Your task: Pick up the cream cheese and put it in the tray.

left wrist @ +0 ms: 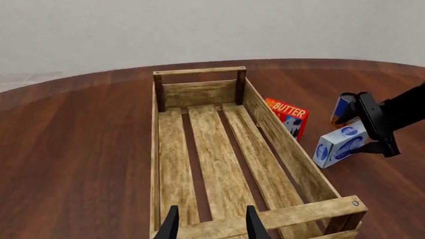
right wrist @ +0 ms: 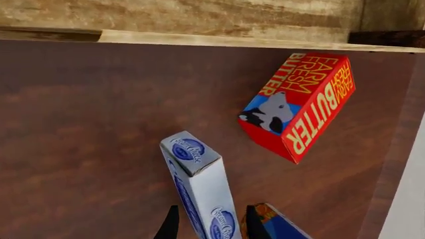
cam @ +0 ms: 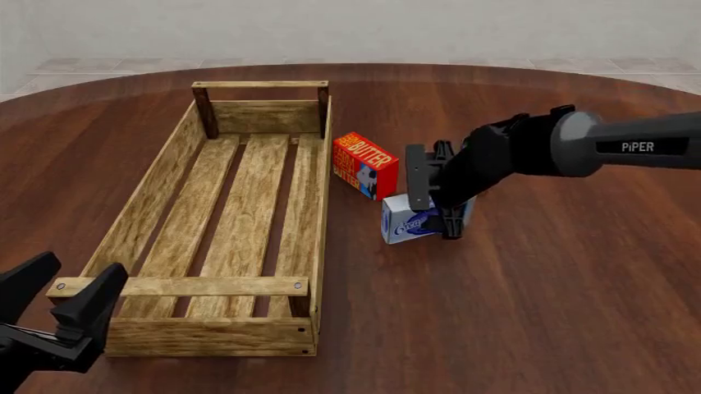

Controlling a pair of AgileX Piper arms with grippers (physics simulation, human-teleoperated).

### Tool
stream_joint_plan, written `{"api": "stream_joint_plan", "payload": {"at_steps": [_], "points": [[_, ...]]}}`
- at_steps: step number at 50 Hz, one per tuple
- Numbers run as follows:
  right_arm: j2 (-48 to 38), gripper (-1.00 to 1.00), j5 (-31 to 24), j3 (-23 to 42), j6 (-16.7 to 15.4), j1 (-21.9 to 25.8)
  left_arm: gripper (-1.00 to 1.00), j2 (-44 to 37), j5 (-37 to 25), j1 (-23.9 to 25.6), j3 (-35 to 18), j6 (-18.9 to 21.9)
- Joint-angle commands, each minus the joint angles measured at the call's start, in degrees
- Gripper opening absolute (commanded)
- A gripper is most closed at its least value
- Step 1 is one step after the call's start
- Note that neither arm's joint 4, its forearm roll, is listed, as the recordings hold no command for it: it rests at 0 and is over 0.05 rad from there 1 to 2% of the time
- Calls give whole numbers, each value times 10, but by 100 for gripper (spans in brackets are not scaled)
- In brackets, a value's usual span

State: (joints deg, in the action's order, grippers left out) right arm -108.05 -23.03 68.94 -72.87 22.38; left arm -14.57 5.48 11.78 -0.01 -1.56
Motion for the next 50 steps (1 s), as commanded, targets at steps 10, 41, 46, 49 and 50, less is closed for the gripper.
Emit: {"api": "stream_joint_plan", "payload": {"at_steps": [10, 41, 46, 49, 50], "points": [[-21, 100, 14, -4, -17, -4, 100, 0, -2, 2, 0, -4], [-14, -100, 48, -30, -52, -5, 100, -3, -1, 5, 0, -5], [0, -100, 42, -49, -46, 12, 100, -3, 0, 6, 0, -5], [9, -100, 65, -72, -80, 2, 100, -1, -2, 7, 0, -4], [14, -100, 64, -74, -77, 6, 100, -1, -2, 7, 0, -4]]}}
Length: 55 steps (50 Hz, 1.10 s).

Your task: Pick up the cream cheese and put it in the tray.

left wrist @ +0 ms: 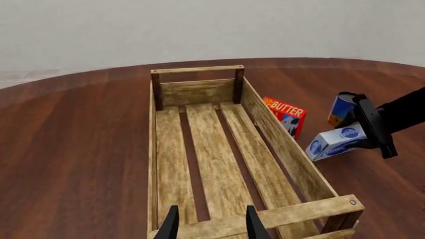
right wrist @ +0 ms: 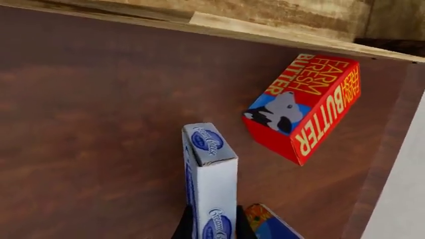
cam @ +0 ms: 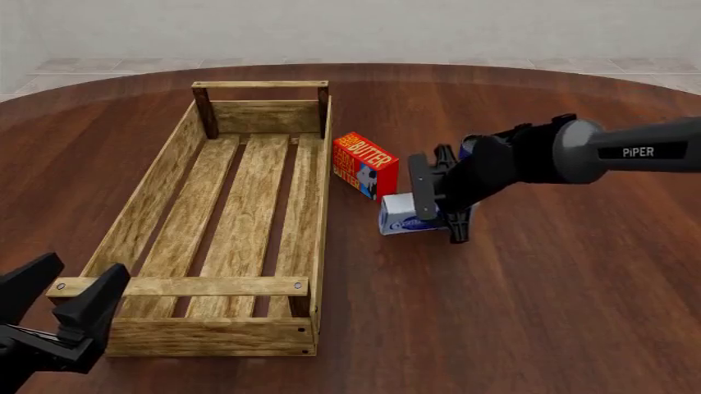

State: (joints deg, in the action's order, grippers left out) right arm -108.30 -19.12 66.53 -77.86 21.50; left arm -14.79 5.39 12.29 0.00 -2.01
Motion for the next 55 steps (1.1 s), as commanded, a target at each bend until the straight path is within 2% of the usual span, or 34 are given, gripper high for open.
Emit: {"api": "stream_joint_plan", "payload": {"at_steps": [1, 5, 8, 11, 16, 27, 29, 30, 32, 33, 38, 44, 46, 48, 52, 55], "points": [[14, -100, 25, -47, -25, 15, 100, 2, -2, 2, 0, 1], [44, -100, 7, -68, -10, 42, 100, 4, -4, 2, 0, 1], [53, -100, 3, -73, -10, 41, 100, 5, -4, 2, 0, 0], [75, -100, 8, -108, -59, 19, 100, -1, 1, 4, 0, 1], [107, -100, -26, -91, -37, 32, 100, -1, 2, 8, 0, 2], [151, -100, -63, -69, -35, 36, 100, 3, -2, 12, 0, 3], [147, -100, -60, -59, -40, 22, 100, 11, -7, 12, 0, 5], [143, -100, -88, -27, -27, 9, 100, 16, -10, 13, 0, 7], [151, -100, -95, -26, -27, 16, 100, 16, -9, 14, 0, 7], [150, -100, -117, -1, -3, 23, 100, 15, -8, 15, 0, 8], [147, -100, -195, 98, 74, 55, 100, 20, -13, 17, 0, 8], [156, -100, -251, 144, 113, 82, 100, 28, -20, 16, 0, 8], [150, -100, -283, 180, 143, 94, 100, 30, -22, 17, 0, 9], [155, -100, -288, 183, 138, 99, 100, 33, -25, 18, 0, 9], [148, -100, -304, 221, 149, 105, 100, 36, -29, 18, 0, 9], [153, -100, -309, 221, 149, 116, 100, 37, -30, 19, 0, 9]]}}
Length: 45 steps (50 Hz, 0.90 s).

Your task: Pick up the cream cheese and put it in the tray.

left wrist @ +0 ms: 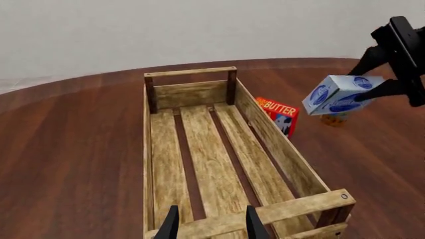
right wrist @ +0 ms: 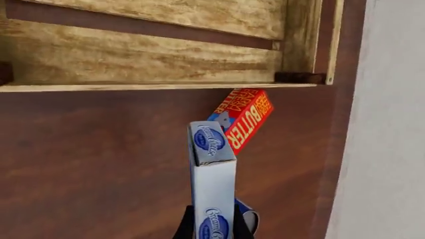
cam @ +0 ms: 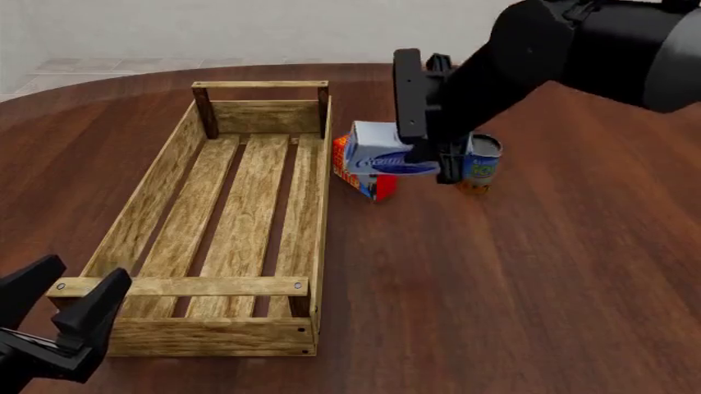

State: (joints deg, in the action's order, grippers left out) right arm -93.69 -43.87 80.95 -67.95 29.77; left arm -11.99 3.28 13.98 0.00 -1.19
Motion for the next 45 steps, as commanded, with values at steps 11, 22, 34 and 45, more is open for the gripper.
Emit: {"api": "stream_joint_plan", "payload": {"at_steps": [11, 22, 34, 45], "points": [[-19, -100, -111, 189, 124, 72, 100, 17, -18, 4, 0, -1], [-44, -100, -137, 266, 208, 126, 100, 26, -28, 6, 0, -2], [-79, -100, -129, 300, 253, 171, 100, 27, -28, 7, 0, -4], [-110, -100, -114, 318, 297, 189, 100, 34, -32, 9, 0, -6]]}}
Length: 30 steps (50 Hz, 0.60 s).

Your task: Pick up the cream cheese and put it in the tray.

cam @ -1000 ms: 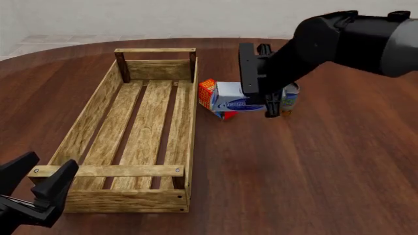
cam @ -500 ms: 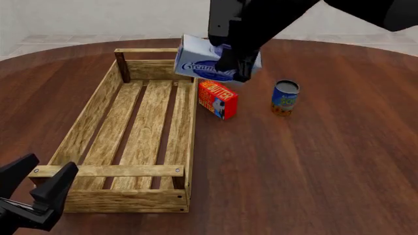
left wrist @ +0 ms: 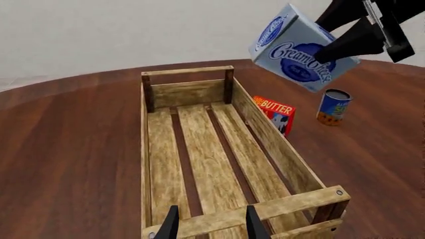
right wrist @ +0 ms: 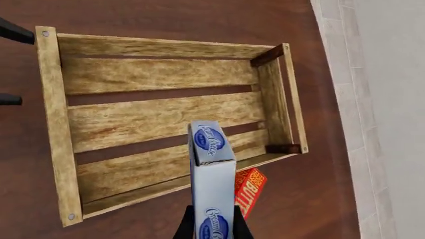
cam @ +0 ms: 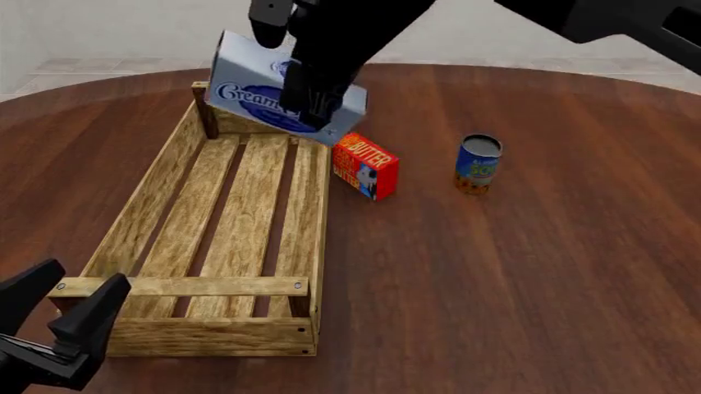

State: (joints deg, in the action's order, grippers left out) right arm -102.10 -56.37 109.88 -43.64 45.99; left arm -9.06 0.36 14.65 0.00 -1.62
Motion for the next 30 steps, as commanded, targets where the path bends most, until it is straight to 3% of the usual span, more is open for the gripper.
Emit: {"api": "stream_joint_plan", "payload": {"at_steps": [1, 16, 20, 30], "points": [[-29, -100, 14, 30, 58, 29, 100, 4, -3, 4, 0, -2], [-40, -100, 93, -34, 78, 67, 100, 16, -11, 5, 0, -4], [-40, -100, 135, -76, 89, 78, 100, 20, -13, 9, 0, 4], [-58, -100, 165, -99, 93, 85, 100, 22, -14, 11, 0, 3]]}}
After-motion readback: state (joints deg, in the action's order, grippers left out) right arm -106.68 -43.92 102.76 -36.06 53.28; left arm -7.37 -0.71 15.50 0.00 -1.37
